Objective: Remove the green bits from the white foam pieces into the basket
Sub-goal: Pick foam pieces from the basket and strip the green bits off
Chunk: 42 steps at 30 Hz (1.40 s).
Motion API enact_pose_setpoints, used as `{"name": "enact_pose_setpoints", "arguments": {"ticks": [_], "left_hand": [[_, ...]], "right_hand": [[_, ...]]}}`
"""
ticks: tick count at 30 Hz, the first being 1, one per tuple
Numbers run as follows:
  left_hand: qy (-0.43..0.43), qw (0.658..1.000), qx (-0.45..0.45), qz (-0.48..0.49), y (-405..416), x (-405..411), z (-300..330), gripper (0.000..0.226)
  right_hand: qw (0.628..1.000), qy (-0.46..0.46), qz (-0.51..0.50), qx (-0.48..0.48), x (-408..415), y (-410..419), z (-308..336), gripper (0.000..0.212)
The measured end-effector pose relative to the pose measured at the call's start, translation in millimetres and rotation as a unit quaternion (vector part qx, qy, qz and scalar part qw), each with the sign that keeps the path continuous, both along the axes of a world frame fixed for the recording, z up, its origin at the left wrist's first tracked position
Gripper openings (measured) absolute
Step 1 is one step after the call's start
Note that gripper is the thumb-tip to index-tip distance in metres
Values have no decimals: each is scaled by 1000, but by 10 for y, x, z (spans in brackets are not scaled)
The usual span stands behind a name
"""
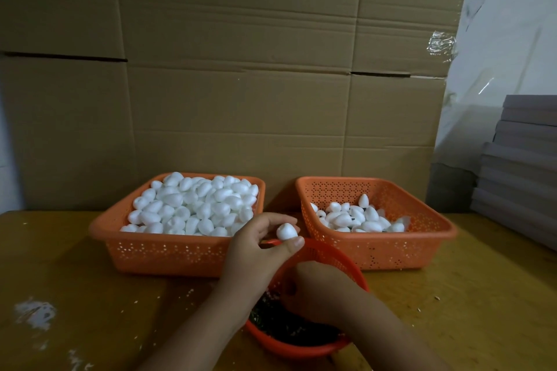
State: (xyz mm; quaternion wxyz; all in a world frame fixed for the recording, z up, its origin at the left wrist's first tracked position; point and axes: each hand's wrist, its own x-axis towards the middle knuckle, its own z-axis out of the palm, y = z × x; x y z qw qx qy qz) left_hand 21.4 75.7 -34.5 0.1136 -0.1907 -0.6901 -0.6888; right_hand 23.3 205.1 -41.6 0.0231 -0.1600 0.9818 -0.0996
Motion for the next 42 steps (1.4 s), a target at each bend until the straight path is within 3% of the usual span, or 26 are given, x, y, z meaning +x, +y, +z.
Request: {"name": "enact_pose_setpoints", "arguments": {"ticks": [9, 13, 21, 29, 37, 42], "left_hand": [[-15, 999, 29, -23, 35, -18, 0, 45], [-14, 999, 22, -19, 29, -16, -14, 33], [-12, 1000, 10, -9, 28, -15, -12, 35], [-17, 1000, 3, -18, 35, -56, -24, 12], [-74, 996, 48, -13, 38, -19, 35, 45], [-75, 995, 64, -29, 34, -15, 51, 24]], "right_hand": [[1000, -3, -5, 6, 17, -7, 37, 27], [1000, -13, -4, 6, 35, -20, 55, 24], [1000, -7, -12, 20, 30, -27, 59, 27], [1000, -3, -13, 19, 52, -26, 63, 30], [999, 4, -11, 30, 73, -27, 76, 28], [1000, -2, -14, 26, 75, -33, 86, 29]]}}
